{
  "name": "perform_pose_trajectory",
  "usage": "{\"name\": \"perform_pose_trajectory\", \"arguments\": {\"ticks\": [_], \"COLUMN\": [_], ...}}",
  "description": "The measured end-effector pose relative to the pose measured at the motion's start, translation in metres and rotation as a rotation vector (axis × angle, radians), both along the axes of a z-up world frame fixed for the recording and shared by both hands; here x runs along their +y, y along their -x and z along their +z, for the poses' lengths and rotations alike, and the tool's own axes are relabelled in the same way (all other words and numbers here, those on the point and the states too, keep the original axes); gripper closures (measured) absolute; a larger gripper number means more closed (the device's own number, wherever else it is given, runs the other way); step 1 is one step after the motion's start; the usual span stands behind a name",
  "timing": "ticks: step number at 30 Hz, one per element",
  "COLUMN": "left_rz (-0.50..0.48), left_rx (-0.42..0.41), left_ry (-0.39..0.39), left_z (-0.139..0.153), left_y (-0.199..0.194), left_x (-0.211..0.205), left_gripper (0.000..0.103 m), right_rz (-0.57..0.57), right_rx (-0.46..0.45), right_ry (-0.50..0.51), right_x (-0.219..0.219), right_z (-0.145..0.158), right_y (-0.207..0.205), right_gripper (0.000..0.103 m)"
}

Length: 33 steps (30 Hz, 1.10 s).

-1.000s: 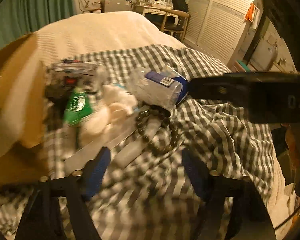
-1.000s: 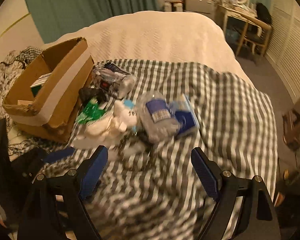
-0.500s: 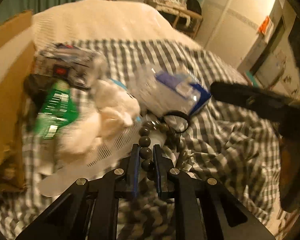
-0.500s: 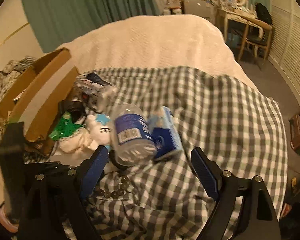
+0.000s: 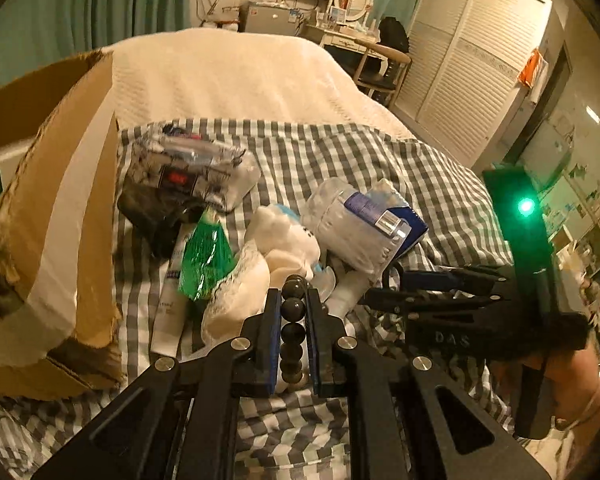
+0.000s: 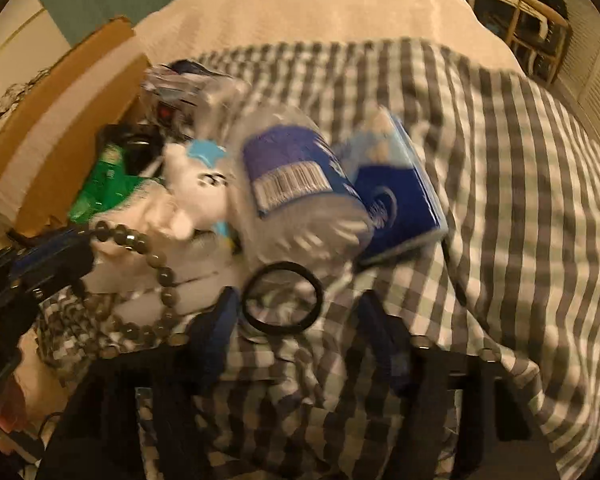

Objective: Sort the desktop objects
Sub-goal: 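Carry the bead bracelet in the left tool into the cardboard box and release it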

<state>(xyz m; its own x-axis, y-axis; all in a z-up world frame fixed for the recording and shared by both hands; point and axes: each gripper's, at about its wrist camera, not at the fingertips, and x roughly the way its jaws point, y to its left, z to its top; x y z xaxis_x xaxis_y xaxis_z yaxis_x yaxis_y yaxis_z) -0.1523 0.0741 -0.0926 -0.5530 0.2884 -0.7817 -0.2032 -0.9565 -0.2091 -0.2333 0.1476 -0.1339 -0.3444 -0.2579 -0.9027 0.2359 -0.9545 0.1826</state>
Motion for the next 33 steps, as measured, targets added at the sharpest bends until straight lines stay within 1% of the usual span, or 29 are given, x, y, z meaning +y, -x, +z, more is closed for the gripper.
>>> {"name": "perform_pose_trajectory", "arguments": {"ticks": [1,2,3,5,8,11,13,14,16,17,20,21,23,24,25,27,29,30,32,33], "left_rz": [0.003,0.003,0.003,-0.006,-0.018,-0.033,-0.035,-0.033,-0.030,-0.029,-0.014,-0.003,0.018,0.035,0.056,0.092,0.120,0.134,0.156,0.163], "left_rx": [-0.004,0.002,0.008,0.033,0.067,0.106,0.101,0.097,0.120,0.152,0.224,0.233,0.240,0.245,0.245,0.249,0.253,0.252,0.237,0.224], "left_ry": [-0.005,-0.003,0.001,0.019,0.058,0.100,0.077,0.051,0.030,0.033,0.067,0.063,0.046,0.046,0.054,0.079,0.116,0.139,0.177,0.177], "left_z": [0.002,0.005,0.008,0.018,0.034,0.046,0.056,0.065,0.085,0.099,0.139,0.149,0.170,0.177,0.184,0.192,0.195,0.193,0.183,0.177], "left_y": [0.000,-0.002,-0.005,-0.009,-0.019,-0.028,-0.032,-0.035,-0.039,-0.043,-0.049,-0.049,-0.046,-0.044,-0.041,-0.035,-0.028,-0.023,-0.013,-0.010], "left_x": [-0.002,-0.003,-0.003,-0.003,-0.001,-0.002,-0.008,-0.014,-0.024,-0.029,-0.049,-0.057,-0.083,-0.096,-0.112,-0.137,-0.164,-0.177,-0.198,-0.206], "left_gripper": [0.092,0.092,0.092,0.092,0.092,0.092,0.092,0.092,0.092,0.092,0.092,0.092,0.092,0.092,0.092,0.092,0.092,0.092,0.092,0.092], "right_rz": [0.000,0.015,0.030,0.029,0.047,0.034,0.030,0.031,0.035,0.042,0.080,0.104,0.134,0.155,0.165,0.211,0.248,0.269,0.272,0.260], "right_rx": [0.000,0.000,0.004,0.023,0.046,0.069,0.083,0.088,0.107,0.131,0.176,0.191,0.228,0.241,0.253,0.261,0.258,0.252,0.246,0.241], "right_ry": [0.006,0.022,0.038,0.001,-0.021,-0.045,-0.068,-0.071,-0.070,-0.062,-0.044,-0.042,-0.031,-0.015,-0.008,0.001,0.009,0.017,0.020,0.018], "right_x": [0.002,0.002,0.002,0.001,-0.001,-0.001,-0.004,-0.005,-0.013,-0.021,-0.054,-0.070,-0.097,-0.116,-0.124,-0.164,-0.196,-0.215,-0.238,-0.247], "right_z": [-0.001,-0.004,-0.004,0.002,0.021,0.045,0.062,0.070,0.093,0.109,0.150,0.166,0.188,0.201,0.208,0.224,0.228,0.230,0.227,0.222], "right_y": [0.000,-0.001,-0.003,-0.008,-0.019,-0.034,-0.046,-0.051,-0.061,-0.067,-0.078,-0.081,-0.082,-0.081,-0.086,-0.080,-0.073,-0.065,-0.053,-0.043], "right_gripper": [0.061,0.077,0.085,0.099,0.099,0.099,0.099,0.099,0.099,0.099,0.099,0.099,0.099,0.099,0.099,0.099,0.099,0.099,0.099,0.099]}}
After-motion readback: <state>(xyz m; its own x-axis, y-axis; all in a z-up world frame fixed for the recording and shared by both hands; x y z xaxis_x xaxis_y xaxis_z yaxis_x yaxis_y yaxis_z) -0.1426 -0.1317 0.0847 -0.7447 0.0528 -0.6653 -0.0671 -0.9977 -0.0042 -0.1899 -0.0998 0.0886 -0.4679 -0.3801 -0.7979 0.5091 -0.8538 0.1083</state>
